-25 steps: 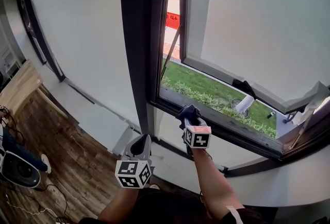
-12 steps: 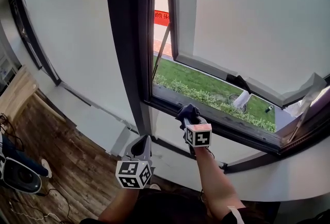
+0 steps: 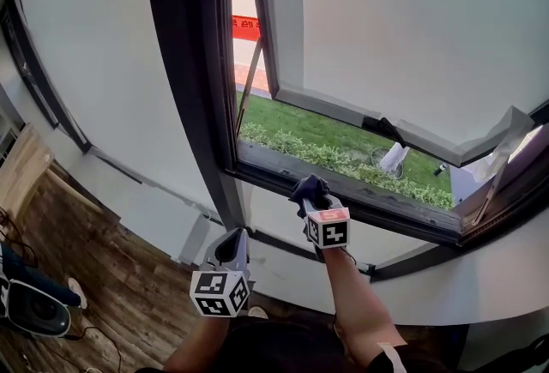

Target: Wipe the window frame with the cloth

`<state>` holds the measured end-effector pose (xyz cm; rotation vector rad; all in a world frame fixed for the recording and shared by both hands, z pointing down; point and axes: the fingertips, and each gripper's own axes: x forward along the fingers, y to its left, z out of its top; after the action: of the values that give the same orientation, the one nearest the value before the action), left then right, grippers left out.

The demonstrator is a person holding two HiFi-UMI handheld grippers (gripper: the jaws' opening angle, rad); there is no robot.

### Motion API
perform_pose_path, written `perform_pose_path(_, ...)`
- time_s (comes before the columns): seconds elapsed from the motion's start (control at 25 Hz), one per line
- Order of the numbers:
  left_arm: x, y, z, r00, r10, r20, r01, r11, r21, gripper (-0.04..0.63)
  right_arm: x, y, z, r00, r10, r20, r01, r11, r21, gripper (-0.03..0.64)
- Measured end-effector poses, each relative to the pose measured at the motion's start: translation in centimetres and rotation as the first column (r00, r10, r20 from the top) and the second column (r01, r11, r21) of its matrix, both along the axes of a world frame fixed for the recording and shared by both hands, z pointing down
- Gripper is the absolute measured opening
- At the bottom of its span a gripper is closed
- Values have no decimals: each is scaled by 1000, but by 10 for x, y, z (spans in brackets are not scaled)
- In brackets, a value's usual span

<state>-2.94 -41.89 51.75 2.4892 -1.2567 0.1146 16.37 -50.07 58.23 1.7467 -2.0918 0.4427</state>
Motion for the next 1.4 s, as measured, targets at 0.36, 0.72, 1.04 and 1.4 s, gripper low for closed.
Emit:
perform_pose_path(0.36, 25, 3, 7, 997, 70, 14, -69, 997, -18, 8, 29, 20, 0, 999, 30, -37, -30, 999, -14, 66)
perform_pose_path(0.72, 57, 5, 6, 986, 163, 20, -162, 987, -18, 8, 69, 44, 0, 995, 103, -7, -103, 995, -8, 66)
perform_pose_path(1.04, 92, 13, 2, 968, 249, 28, -248, 969, -15, 8, 107, 69, -1, 983, 182, 15, -182, 983, -3, 66)
perform_pose_path(1.4, 127, 21, -1, 950, 310, 38, -310, 951, -9, 8, 140, 92, -1, 969, 245, 28, -245, 970, -3, 66)
